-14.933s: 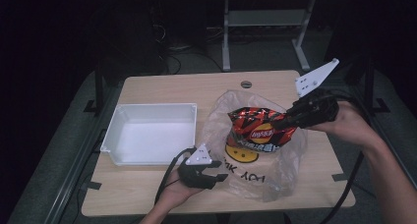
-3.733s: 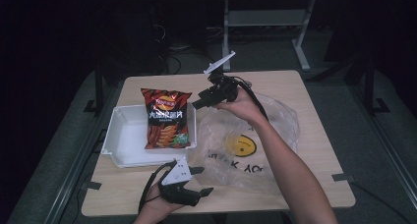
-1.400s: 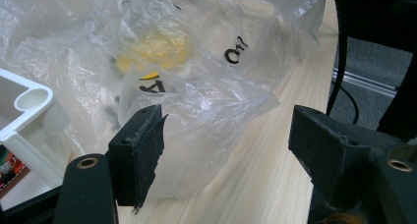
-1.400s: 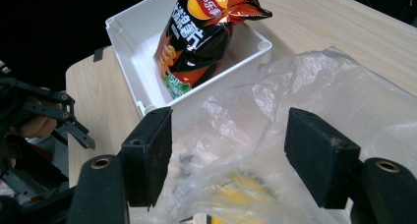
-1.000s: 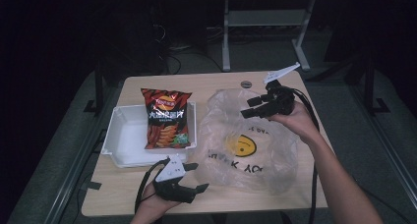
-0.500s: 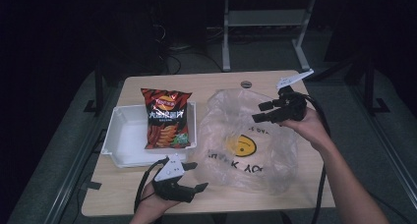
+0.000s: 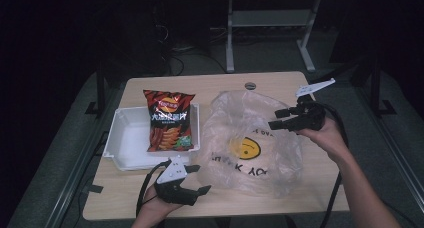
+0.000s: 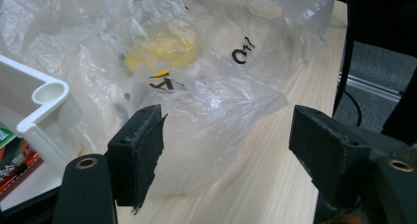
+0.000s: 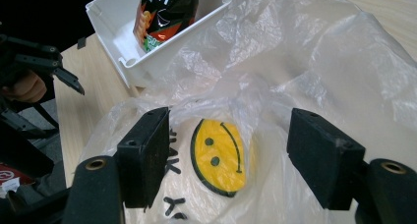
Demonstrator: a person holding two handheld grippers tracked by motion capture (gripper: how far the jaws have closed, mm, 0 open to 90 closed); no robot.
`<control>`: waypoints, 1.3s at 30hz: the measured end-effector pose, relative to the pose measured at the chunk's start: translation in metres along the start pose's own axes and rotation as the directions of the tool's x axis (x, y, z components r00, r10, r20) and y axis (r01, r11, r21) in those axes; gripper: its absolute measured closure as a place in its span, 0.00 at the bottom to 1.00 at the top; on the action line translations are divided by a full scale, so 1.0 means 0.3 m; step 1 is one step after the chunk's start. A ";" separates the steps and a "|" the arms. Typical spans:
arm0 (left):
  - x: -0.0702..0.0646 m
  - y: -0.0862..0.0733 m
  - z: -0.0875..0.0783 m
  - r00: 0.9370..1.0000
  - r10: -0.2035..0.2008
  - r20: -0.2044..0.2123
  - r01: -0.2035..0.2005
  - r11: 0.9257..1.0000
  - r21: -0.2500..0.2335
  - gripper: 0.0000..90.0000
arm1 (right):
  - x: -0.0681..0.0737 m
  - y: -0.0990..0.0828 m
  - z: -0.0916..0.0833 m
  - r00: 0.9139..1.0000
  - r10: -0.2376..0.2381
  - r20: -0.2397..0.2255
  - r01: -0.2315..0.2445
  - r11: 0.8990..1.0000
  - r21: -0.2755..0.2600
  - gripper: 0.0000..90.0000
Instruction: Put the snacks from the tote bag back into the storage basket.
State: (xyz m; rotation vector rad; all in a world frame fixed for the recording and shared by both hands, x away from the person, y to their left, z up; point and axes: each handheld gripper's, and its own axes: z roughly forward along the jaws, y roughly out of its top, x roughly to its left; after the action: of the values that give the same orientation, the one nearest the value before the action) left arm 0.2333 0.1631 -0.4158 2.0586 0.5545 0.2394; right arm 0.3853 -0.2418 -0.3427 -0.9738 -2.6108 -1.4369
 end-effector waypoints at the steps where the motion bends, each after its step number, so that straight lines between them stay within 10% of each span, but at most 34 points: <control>1: 0.001 0.000 -0.001 1.000 -0.003 -0.001 0.003 1.000 -0.002 0.32 | -0.001 -0.006 -0.004 1.000 0.002 0.002 -0.002 1.000 -0.001 0.36; 39: 0.011 -0.003 -0.010 1.000 -0.010 -0.011 0.010 1.000 -0.002 0.32 | 0.005 -0.187 -0.110 0.999 0.027 0.040 -0.026 0.999 -0.028 0.34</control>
State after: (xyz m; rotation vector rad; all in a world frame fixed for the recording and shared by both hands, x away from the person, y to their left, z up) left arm 0.2348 0.1674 -0.4151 2.0528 0.5714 0.2456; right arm 0.3456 -0.2880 -0.3657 -1.0479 -2.6023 -1.4665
